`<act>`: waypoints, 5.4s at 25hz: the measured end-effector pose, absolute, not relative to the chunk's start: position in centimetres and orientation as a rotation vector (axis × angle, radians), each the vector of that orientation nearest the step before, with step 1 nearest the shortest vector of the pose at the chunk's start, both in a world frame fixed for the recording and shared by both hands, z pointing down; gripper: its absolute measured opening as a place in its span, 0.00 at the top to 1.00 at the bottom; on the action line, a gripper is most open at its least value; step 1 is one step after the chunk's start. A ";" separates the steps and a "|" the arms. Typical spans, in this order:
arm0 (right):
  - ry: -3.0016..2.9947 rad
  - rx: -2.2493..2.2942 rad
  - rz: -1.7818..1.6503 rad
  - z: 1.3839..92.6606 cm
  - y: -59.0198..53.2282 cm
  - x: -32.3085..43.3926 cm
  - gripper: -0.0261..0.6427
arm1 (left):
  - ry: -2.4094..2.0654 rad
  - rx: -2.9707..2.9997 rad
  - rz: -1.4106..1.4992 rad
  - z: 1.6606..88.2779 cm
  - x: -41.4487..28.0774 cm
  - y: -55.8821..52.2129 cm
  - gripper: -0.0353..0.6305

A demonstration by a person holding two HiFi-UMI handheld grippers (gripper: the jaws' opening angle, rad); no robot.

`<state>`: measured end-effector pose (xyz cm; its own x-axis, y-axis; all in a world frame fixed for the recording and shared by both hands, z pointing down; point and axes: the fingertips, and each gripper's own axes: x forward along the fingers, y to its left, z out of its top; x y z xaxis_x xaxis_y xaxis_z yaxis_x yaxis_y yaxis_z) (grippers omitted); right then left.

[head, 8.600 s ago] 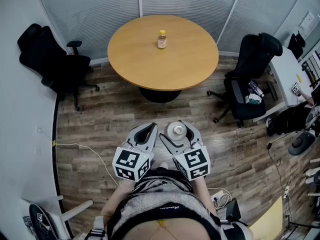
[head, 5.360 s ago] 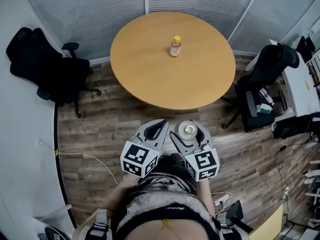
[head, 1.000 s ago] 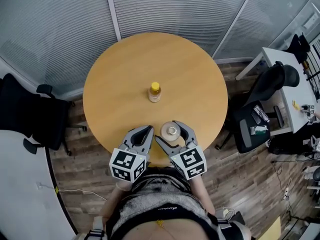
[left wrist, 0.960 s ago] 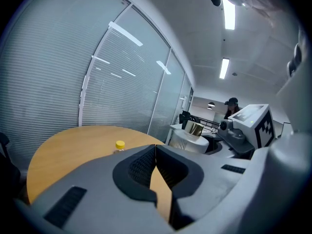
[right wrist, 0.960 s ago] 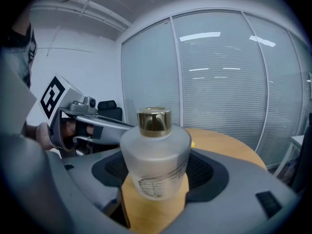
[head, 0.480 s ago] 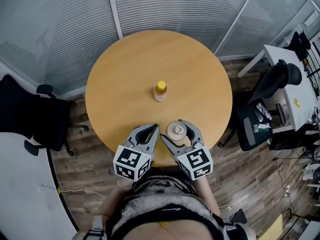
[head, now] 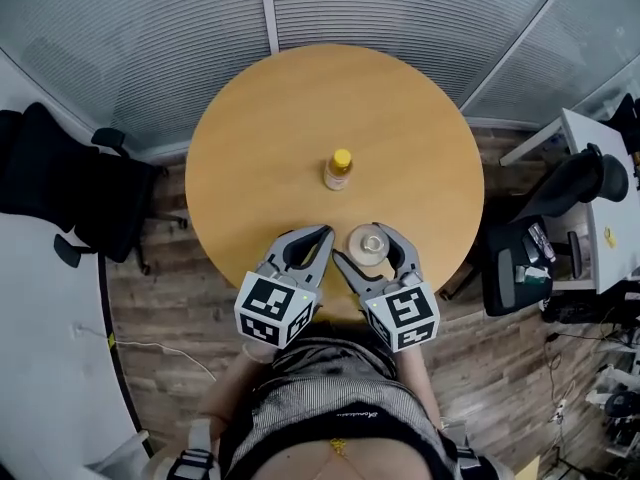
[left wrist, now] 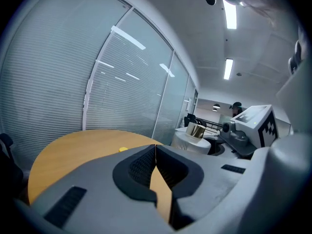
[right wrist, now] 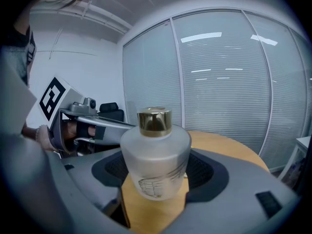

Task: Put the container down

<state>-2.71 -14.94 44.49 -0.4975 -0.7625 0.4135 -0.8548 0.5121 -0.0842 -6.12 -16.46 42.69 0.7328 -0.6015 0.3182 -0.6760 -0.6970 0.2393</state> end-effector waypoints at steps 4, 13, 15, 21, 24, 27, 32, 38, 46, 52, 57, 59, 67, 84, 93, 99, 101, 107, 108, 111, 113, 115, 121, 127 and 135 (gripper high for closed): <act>-2.447 1.280 0.372 44.5 -15.3 -1.4 0.44 | -1.060 2.560 0.300 42.7 -5.0 -16.8 0.92; -2.493 1.170 0.351 44.8 -15.8 0.8 0.44 | -1.160 2.520 0.270 42.2 -2.4 -17.2 0.92; -2.504 1.151 0.353 45.0 -15.9 1.1 0.44 | -1.188 2.513 0.259 42.2 -2.0 -17.5 0.92; -2.516 1.103 0.318 45.1 -15.9 1.9 0.44 | -1.232 2.498 0.255 42.3 -1.5 -17.8 0.92; -2.508 1.089 0.315 45.7 -16.0 2.4 0.44 | -1.246 2.502 0.277 42.4 -1.5 -18.2 0.92; -2.506 1.084 0.315 46.0 -16.2 2.9 0.44 | -1.252 2.505 0.280 42.4 -1.1 -18.2 0.92; -2.507 1.066 0.337 46.2 -16.3 3.0 0.44 | -1.257 2.480 0.276 42.9 -0.8 -18.2 0.92; -2.494 1.043 0.337 47.3 -16.6 3.4 0.44 | -1.257 2.483 0.308 43.3 -0.6 -18.1 0.92; -2.481 1.031 0.343 48.0 -17.2 3.3 0.44 | -1.259 2.459 0.308 43.9 -1.0 -18.2 0.92; -2.477 1.021 0.354 48.6 -17.3 3.1 0.44 | -1.263 2.445 0.313 44.3 -1.2 -18.0 0.92; -2.476 1.015 0.369 48.9 -17.4 3.3 0.44 | -1.266 2.435 0.318 44.5 -1.1 -17.9 0.92; -2.474 1.010 0.369 49.1 -17.5 3.2 0.44 | -1.267 2.433 0.316 44.5 -1.1 -17.9 0.92; -2.454 0.992 0.360 49.5 -17.3 3.2 0.44 | -1.261 2.431 0.326 44.7 -1.2 -17.8 0.92; -2.407 1.001 0.413 54.2 -18.4 2.8 0.44 | -1.246 2.364 0.356 46.4 -2.8 -16.4 0.92; -2.381 0.989 0.474 58.8 -18.9 3.3 0.44 | -1.245 2.314 0.404 48.0 -4.2 -15.7 0.92; -2.342 0.966 0.481 61.9 -19.4 3.1 0.44 | -1.256 2.287 0.420 48.7 -5.2 -15.6 0.92; -2.328 0.953 0.472 62.7 -19.8 3.2 0.44 | -1.256 2.280 0.422 49.0 -5.3 -15.5 0.92; -2.316 0.912 0.429 64.4 -20.8 3.4 0.44 | -1.252 2.265 0.423 49.6 -5.6 -15.5 0.92; -2.314 0.907 0.428 64.7 -21.0 3.4 0.44 | -1.252 2.264 0.424 49.7 -5.7 -15.5 0.92; -2.306 0.900 0.440 65.7 -21.4 3.6 0.44 | -1.253 2.262 0.428 49.9 -5.7 -15.7 0.92; -2.295 0.891 0.443 66.3 -21.7 3.6 0.44 | -1.255 2.262 0.427 49.9 -5.7 -15.8 0.92; -2.287 0.883 0.444 66.8 -21.7 3.6 0.44 | -1.258 2.261 0.428 49.9 -5.7 -16.0 0.92; -2.277 0.880 0.458 68.0 -22.1 3.0 0.44 | -1.250 2.259 0.427 50.1 -5.9 -16.4 0.92; -2.277 0.894 0.486 69.2 -23.3 2.6 0.44 | -1.230 2.263 0.433 50.4 -5.6 -16.7 0.92; -2.232 0.906 0.471 71.4 -24.3 2.7 0.44 | -1.226 2.249 0.437 51.1 -5.8 -16.7 0.92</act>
